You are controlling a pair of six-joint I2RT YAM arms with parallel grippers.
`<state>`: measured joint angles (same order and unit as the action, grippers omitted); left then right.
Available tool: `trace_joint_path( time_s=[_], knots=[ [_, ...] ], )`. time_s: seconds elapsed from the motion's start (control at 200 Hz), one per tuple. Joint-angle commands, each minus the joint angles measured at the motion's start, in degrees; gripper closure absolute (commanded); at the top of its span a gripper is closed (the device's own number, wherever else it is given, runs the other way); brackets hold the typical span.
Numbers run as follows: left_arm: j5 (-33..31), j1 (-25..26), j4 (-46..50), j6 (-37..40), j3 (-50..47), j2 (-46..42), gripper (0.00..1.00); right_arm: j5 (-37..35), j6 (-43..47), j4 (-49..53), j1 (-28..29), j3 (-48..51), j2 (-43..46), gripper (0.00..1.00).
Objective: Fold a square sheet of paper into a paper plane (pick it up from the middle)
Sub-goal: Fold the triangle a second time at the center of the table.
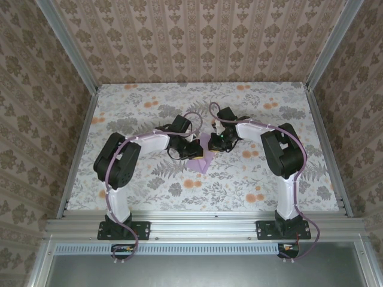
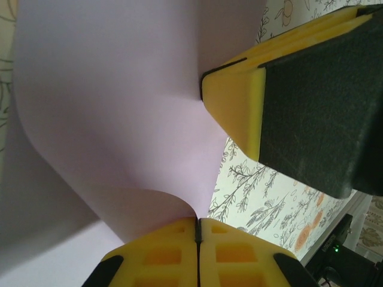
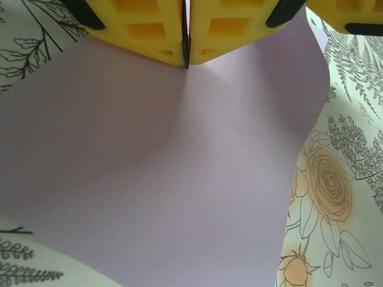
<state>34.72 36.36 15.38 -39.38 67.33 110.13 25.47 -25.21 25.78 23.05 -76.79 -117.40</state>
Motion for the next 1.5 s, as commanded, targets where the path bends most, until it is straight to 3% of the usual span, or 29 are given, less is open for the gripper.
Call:
trace_joint_path(
  time_s=[0.0,1.5],
  knots=[
    [0.89,0.51,-0.43,-1.25,2.10,1.65,0.93,-0.43,1.04,1.70,0.07,-0.44,-1.27,0.87],
    [-1.07,1.17,-1.67,-0.67,4.68,7.07,0.93,0.14,1.37,1.27,0.15,0.53,-1.69,0.87]
  ],
)
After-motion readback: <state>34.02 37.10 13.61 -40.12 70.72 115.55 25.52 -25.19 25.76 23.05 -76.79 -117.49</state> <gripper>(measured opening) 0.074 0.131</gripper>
